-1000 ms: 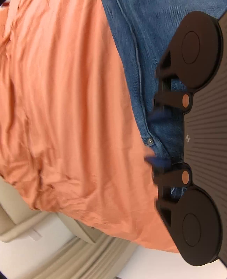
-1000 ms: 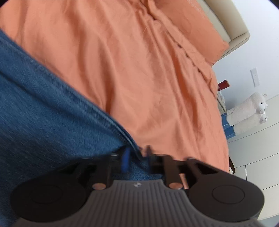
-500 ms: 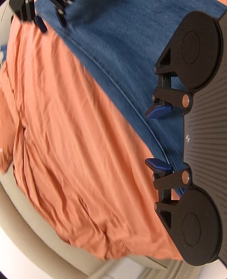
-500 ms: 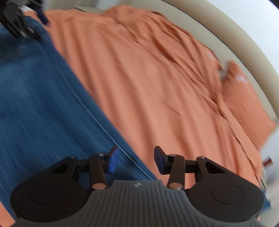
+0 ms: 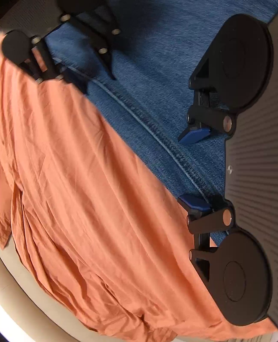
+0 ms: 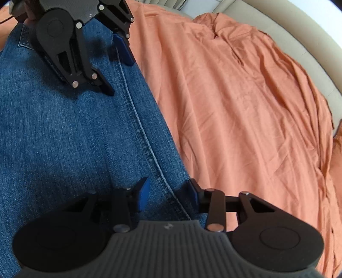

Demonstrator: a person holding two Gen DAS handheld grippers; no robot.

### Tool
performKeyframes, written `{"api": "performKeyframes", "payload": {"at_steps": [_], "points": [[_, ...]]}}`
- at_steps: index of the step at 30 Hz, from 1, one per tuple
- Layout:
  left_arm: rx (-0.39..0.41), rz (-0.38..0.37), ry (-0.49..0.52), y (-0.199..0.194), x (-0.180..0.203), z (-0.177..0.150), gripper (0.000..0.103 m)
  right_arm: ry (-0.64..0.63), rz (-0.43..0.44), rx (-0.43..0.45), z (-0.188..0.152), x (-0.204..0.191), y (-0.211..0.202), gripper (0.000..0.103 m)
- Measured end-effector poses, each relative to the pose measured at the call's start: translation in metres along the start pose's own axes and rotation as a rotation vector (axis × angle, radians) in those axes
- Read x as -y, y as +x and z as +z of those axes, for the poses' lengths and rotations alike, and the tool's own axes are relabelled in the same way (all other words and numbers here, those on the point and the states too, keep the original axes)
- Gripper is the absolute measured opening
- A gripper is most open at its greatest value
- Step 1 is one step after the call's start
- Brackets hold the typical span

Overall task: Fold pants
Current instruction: 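Open both tools and release the folded jeans onto the bed, then move the right tool to the leg hem and close on it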

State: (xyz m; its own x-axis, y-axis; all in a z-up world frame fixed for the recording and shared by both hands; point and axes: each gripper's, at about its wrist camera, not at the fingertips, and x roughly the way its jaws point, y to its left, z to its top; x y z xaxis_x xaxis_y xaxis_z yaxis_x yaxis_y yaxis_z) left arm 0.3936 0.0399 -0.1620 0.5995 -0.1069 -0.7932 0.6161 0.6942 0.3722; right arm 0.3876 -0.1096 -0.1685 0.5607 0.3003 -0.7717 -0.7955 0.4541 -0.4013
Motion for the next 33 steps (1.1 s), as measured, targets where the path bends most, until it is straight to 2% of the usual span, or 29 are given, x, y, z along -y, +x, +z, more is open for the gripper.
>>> {"api": "performKeyframes", "payload": {"at_steps": [1,2,3,4,6,10,14,18,19,21,23,24,26,28,33], "points": [[0.008,-0.001,-0.010,-0.002,-0.001,0.001,0.066,-0.013,0.001,0.001,-0.001,-0.002,0.000,0.023],[0.017,0.002,-0.016,-0.005,-0.002,0.002,0.066,-0.035,-0.003,0.000,0.000,-0.006,-0.001,0.008],[0.027,0.008,-0.018,-0.008,-0.002,0.003,0.066,-0.081,-0.029,0.001,-0.001,-0.012,-0.002,0.001],[0.040,0.016,-0.017,-0.014,-0.002,0.003,0.066,-0.140,-0.070,0.000,-0.003,-0.019,-0.003,0.000],[0.057,0.013,-0.007,-0.024,0.001,0.003,0.066,-0.173,-0.125,0.023,-0.005,-0.025,-0.009,0.000],[0.069,0.017,-0.004,-0.031,0.002,0.006,0.066,-0.116,-0.205,0.048,0.003,-0.015,-0.016,0.000],[0.051,0.049,-0.041,-0.026,-0.007,0.007,0.065,-0.044,-0.205,0.009,0.015,-0.001,-0.003,0.000],[0.015,0.112,-0.096,-0.007,-0.018,0.006,0.056,0.037,-0.174,-0.034,0.021,0.007,0.014,0.000],[0.002,0.129,-0.106,0.000,-0.021,0.006,0.056,0.064,-0.172,-0.034,0.017,0.010,0.014,0.007],[-0.003,0.132,-0.128,0.009,-0.025,0.005,0.056,0.124,-0.160,-0.025,0.009,0.016,0.009,0.013],[0.015,0.160,-0.168,0.012,-0.029,0.007,0.055,0.186,-0.160,-0.023,0.004,0.029,0.007,0.026],[0.024,0.177,-0.193,0.011,-0.032,0.008,0.051,0.224,-0.165,-0.023,-0.001,0.035,0.003,0.027],[0.029,0.206,-0.258,0.007,-0.041,0.011,0.050,0.307,-0.167,-0.033,-0.015,0.047,-0.008,0.027],[0.035,0.197,-0.306,-0.002,-0.047,0.014,0.049,0.398,-0.197,-0.052,-0.034,0.061,-0.022,0.027],[0.055,0.159,-0.318,-0.039,-0.028,0.033,0.049,0.703,-0.267,-0.055,-0.091,0.106,-0.074,0.027]]}}
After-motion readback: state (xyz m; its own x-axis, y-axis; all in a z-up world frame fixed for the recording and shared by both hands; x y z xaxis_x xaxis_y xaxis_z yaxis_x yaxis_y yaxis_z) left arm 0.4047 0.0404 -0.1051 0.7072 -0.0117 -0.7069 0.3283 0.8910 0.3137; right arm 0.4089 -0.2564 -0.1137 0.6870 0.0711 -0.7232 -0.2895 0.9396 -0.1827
